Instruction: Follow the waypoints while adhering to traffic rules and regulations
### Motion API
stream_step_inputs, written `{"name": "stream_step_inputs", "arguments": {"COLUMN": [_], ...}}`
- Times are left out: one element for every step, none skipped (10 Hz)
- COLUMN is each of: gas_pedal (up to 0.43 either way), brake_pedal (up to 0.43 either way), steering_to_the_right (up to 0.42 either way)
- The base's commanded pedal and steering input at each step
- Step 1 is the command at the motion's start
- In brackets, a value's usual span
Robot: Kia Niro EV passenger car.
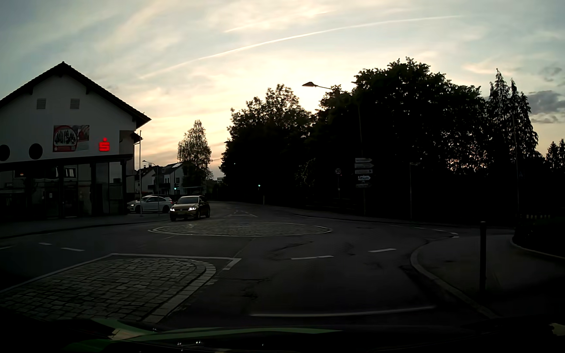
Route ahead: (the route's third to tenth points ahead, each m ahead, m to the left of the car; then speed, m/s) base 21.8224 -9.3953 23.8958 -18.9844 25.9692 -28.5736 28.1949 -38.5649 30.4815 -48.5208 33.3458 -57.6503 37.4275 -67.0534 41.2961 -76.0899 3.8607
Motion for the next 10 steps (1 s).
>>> {"name": "stream_step_inputs", "arguments": {"gas_pedal": [0.000, 0.000, 0.000, 0.000, 0.000, 0.000, 0.047, 0.138, 0.157, 0.157], "brake_pedal": [0.146, 0.152, 0.085, 0.000, 0.000, 0.000, 0.000, 0.000, 0.000, 0.000], "steering_to_the_right": [0.001, 0.001, 0.001, 0.003, 0.003, 0.004, 0.008, 0.014, 0.023, 0.030]}}
